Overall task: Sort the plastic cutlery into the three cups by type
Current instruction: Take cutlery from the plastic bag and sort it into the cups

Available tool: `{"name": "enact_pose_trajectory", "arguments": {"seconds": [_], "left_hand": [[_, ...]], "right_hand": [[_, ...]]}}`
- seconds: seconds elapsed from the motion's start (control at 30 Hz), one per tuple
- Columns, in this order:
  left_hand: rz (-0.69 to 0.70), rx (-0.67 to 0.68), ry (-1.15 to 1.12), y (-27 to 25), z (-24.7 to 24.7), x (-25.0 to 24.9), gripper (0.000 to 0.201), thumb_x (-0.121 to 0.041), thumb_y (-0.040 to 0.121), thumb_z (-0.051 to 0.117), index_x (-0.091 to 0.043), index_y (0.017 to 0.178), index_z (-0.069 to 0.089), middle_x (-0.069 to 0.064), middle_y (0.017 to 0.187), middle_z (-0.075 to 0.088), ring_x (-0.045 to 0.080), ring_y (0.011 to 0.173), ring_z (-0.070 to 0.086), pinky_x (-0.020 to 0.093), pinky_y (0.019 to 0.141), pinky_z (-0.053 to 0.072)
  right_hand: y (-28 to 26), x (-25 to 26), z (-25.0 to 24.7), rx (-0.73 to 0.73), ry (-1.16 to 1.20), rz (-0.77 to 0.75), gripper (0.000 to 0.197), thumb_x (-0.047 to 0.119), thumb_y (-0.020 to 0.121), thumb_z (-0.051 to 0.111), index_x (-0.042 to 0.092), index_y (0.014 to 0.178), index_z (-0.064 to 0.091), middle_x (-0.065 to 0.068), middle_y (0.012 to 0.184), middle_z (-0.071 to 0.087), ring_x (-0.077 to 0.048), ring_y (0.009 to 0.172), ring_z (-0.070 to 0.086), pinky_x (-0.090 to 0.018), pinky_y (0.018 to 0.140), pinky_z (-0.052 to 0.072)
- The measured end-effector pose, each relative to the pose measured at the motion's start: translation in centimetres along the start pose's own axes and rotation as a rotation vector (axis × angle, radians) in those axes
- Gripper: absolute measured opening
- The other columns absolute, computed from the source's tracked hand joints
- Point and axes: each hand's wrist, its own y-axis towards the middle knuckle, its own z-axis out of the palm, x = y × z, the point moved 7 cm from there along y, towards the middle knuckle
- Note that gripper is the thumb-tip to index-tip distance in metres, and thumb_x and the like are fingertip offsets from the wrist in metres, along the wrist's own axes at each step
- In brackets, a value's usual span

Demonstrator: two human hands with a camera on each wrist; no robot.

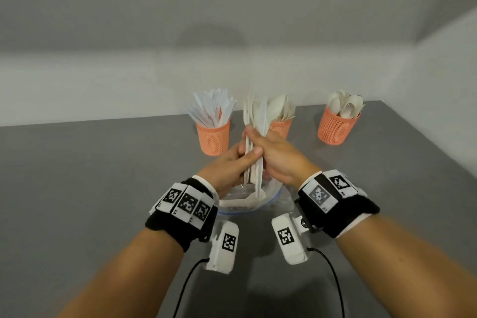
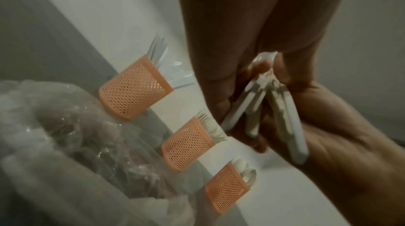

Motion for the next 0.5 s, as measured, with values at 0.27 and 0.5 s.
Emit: {"name": "enact_pose_trajectory", "arguments": {"seconds": [0.27,0.5], "left_hand": [[0.048,0.037,0.028,-0.7,-0.2,-0.3,0.031,-0.018,0.097,0.04,-0.003,0.085,0.065,0.003,0.066,0.071,0.012,0.062,0.069,0.021,0.061,0.056],[0.096,-0.141,-0.023,-0.6,-0.8,-1.3,0.026,-0.011,0.097,0.041,-0.002,0.079,0.057,-0.001,0.049,0.063,0.008,0.046,0.061,0.019,0.052,0.053]], "right_hand": [[-0.1,-0.1,0.5,0.154,-0.254,0.137,0.051,0.047,0.095,0.037,0.006,0.118,0.057,0.004,0.053,0.064,-0.006,0.051,0.062,-0.02,0.058,0.051],[0.2,0.0,0.2,0.003,-0.24,0.143,0.035,0.037,0.098,0.04,0.013,0.076,0.052,-0.002,0.047,0.039,-0.016,0.04,0.042,-0.029,0.053,0.043]]}}
